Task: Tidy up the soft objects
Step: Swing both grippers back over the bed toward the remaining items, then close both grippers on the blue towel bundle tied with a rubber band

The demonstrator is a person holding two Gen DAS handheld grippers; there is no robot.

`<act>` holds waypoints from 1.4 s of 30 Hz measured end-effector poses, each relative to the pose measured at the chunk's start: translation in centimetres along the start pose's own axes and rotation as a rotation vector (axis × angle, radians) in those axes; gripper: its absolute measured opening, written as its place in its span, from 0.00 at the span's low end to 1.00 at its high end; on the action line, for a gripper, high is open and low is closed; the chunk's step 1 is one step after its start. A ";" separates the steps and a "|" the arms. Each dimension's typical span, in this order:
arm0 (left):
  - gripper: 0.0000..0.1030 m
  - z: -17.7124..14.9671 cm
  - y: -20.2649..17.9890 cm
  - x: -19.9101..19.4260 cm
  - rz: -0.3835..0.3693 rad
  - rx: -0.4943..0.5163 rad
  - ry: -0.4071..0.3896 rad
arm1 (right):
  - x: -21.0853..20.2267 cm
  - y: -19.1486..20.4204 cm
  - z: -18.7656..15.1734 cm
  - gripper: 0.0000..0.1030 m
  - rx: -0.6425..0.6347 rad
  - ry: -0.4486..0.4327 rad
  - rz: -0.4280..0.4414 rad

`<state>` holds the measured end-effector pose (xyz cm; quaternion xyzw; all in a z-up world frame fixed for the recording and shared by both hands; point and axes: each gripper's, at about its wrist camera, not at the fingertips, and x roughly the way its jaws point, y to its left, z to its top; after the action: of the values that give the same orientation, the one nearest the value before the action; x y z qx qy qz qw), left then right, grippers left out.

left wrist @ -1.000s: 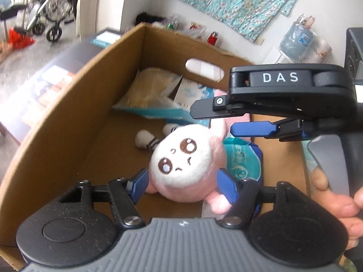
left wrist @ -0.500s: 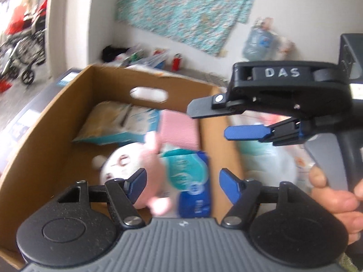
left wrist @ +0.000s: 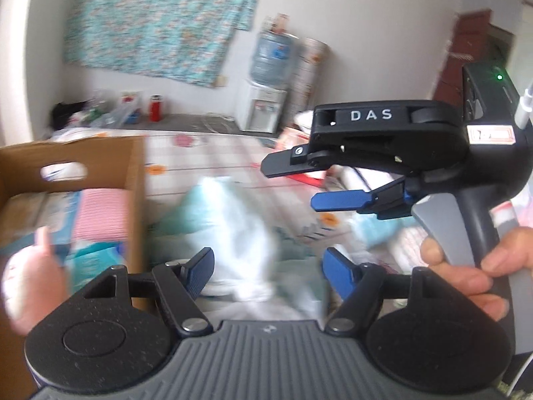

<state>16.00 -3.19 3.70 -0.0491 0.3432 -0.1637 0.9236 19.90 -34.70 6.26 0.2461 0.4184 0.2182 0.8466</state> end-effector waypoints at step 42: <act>0.51 0.6 -17.7 27.1 -0.071 0.257 0.206 | -4.1 -29.2 6.5 0.64 0.270 -0.144 -0.365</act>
<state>30.86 -29.01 -8.94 0.0744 0.4103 -0.2428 0.8759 27.70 -61.53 -5.33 0.2923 0.4202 -0.0147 0.8590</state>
